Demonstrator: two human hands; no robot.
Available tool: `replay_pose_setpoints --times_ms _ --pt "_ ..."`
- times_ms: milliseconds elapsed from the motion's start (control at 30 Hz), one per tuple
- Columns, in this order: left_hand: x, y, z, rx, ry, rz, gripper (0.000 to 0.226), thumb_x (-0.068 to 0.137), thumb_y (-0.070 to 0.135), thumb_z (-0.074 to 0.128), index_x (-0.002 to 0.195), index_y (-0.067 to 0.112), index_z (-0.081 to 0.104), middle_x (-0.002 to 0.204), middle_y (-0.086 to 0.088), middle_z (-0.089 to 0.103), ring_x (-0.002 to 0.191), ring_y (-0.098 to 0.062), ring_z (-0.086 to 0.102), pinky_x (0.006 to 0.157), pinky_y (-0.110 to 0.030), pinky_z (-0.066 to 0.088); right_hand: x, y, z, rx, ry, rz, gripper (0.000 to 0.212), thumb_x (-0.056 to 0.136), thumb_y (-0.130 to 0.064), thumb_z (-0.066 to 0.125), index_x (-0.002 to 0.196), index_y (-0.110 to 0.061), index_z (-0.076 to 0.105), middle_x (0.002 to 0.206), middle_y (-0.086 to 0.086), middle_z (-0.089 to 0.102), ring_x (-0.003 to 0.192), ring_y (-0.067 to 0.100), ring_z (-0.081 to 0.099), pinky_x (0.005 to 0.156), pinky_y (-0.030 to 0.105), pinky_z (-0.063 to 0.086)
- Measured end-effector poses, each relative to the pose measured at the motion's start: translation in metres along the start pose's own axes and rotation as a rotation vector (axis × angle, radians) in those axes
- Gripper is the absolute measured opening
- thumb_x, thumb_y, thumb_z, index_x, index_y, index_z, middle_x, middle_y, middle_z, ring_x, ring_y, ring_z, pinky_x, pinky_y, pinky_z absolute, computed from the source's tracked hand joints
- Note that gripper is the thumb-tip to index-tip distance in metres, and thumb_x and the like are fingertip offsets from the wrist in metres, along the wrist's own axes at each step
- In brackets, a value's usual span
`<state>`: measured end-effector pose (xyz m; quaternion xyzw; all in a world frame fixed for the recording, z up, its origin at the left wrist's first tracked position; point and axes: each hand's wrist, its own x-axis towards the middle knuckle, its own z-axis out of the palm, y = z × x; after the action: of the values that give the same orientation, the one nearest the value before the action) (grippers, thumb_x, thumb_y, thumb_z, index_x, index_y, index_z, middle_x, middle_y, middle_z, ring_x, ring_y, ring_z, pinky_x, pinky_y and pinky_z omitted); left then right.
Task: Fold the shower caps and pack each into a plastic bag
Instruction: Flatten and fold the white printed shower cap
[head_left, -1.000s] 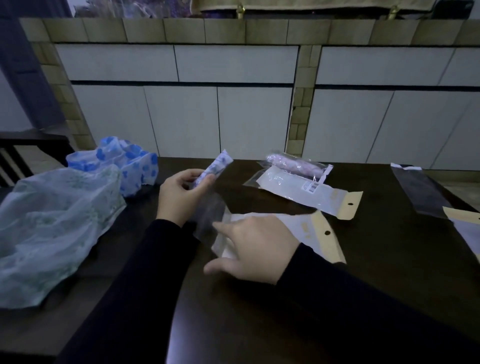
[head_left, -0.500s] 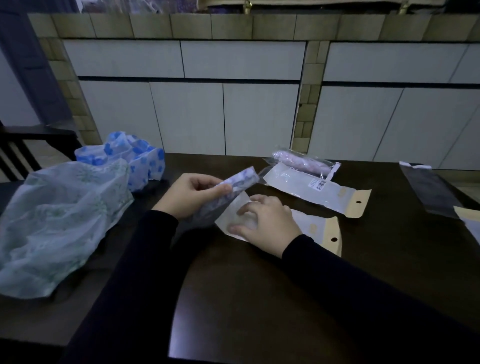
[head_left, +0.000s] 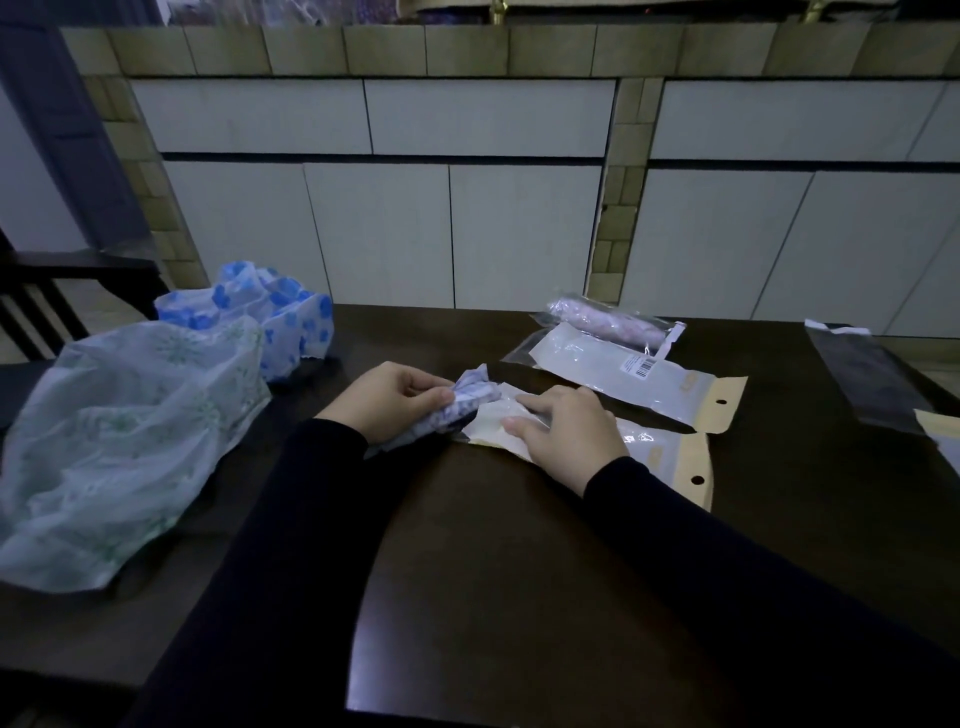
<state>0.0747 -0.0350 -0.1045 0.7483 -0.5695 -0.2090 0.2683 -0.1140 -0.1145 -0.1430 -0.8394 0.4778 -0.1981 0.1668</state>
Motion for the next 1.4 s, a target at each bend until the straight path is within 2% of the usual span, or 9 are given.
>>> replay_pose_setpoints --times_ms 167,367,467,633,767,967,1167,1300,1400 --pt "0.001 0.001 -0.001 0.057 -0.011 -0.012 0.027 0.095 0.034 0.056 0.118 0.027 0.067 0.114 0.006 0.067 0.096 -0.005 0.057 0.084 -0.021 0.039 -0.001 0.007 0.000 0.193 0.055 0.002 0.038 0.090 -0.044 0.058 0.124 -0.028 0.063 0.127 -0.007 0.060 0.122 0.015 0.047 0.106 0.038 0.036" --pt "0.000 0.005 -0.004 0.133 -0.054 -0.014 0.024 0.093 0.034 0.058 0.113 0.026 0.070 0.099 0.009 0.066 0.089 -0.004 0.057 0.082 -0.022 0.040 -0.006 0.006 -0.005 0.204 0.099 -0.069 0.033 0.093 -0.038 0.057 0.122 -0.027 0.065 0.126 -0.010 0.060 0.121 0.012 0.046 0.106 0.031 0.033" --pt "-0.001 0.005 -0.007 0.165 -0.068 -0.017 0.020 0.092 0.032 0.060 0.107 0.026 0.072 0.094 0.010 0.066 0.086 -0.004 0.057 0.080 -0.021 0.039 -0.007 0.007 -0.009 0.234 0.136 -0.100 0.032 0.093 -0.037 0.057 0.121 -0.026 0.066 0.125 -0.007 0.062 0.119 0.014 0.050 0.106 0.035 0.036" --pt "0.000 0.015 -0.004 0.175 -0.100 0.004 0.019 0.090 0.030 0.064 0.106 0.027 0.072 0.097 0.011 0.067 0.092 -0.005 0.059 0.087 -0.022 0.044 -0.008 0.007 -0.009 0.257 0.039 -0.171 0.032 0.093 -0.033 0.058 0.123 -0.022 0.065 0.128 -0.006 0.061 0.122 0.012 0.050 0.106 0.026 0.034" --pt "0.001 0.023 0.005 0.189 -0.146 0.075 0.019 0.091 0.023 0.062 0.107 0.026 0.072 0.101 0.011 0.068 0.088 -0.004 0.058 0.085 -0.021 0.045 -0.009 0.002 -0.009 0.159 -0.094 -0.216 0.044 0.092 -0.037 0.059 0.133 -0.024 0.056 0.135 -0.008 0.053 0.125 0.010 0.045 0.107 0.027 0.032" --pt "-0.003 0.004 -0.005 -0.124 -0.123 0.020 0.025 0.080 0.027 0.075 0.102 0.035 0.067 0.103 0.009 0.069 0.100 -0.008 0.063 0.097 -0.031 0.048 -0.007 0.007 -0.006 0.206 -0.019 -0.132 0.044 0.086 -0.040 0.066 0.127 -0.024 0.061 0.128 -0.006 0.059 0.119 0.013 0.051 0.106 0.037 0.037" --pt "-0.001 -0.011 -0.005 0.060 0.094 -0.040 0.013 0.082 0.029 0.072 0.095 0.028 0.071 0.086 0.009 0.067 0.089 -0.009 0.062 0.074 -0.020 0.043 -0.007 0.007 -0.003 0.117 0.023 -0.141 0.046 0.090 -0.042 0.060 0.132 -0.025 0.056 0.136 -0.008 0.053 0.127 0.013 0.044 0.110 0.035 0.030" --pt "0.003 0.006 0.018 -0.151 0.044 0.028 0.018 0.087 0.029 0.069 0.105 0.029 0.071 0.095 0.012 0.066 0.088 -0.004 0.062 0.080 -0.024 0.049 -0.013 -0.006 0.001 -0.047 0.065 -0.237 0.044 0.094 -0.046 0.051 0.135 -0.031 0.052 0.138 -0.011 0.048 0.128 0.014 0.037 0.104 0.034 0.024" --pt "0.005 0.001 0.017 -0.306 0.104 0.044 0.027 0.085 0.025 0.072 0.110 0.032 0.064 0.106 0.008 0.066 0.094 -0.008 0.062 0.086 -0.027 0.053 -0.015 -0.008 -0.004 -0.146 0.129 -0.219 0.043 0.095 -0.050 0.043 0.136 -0.039 0.048 0.133 -0.009 0.043 0.125 0.015 0.034 0.098 0.037 0.025"
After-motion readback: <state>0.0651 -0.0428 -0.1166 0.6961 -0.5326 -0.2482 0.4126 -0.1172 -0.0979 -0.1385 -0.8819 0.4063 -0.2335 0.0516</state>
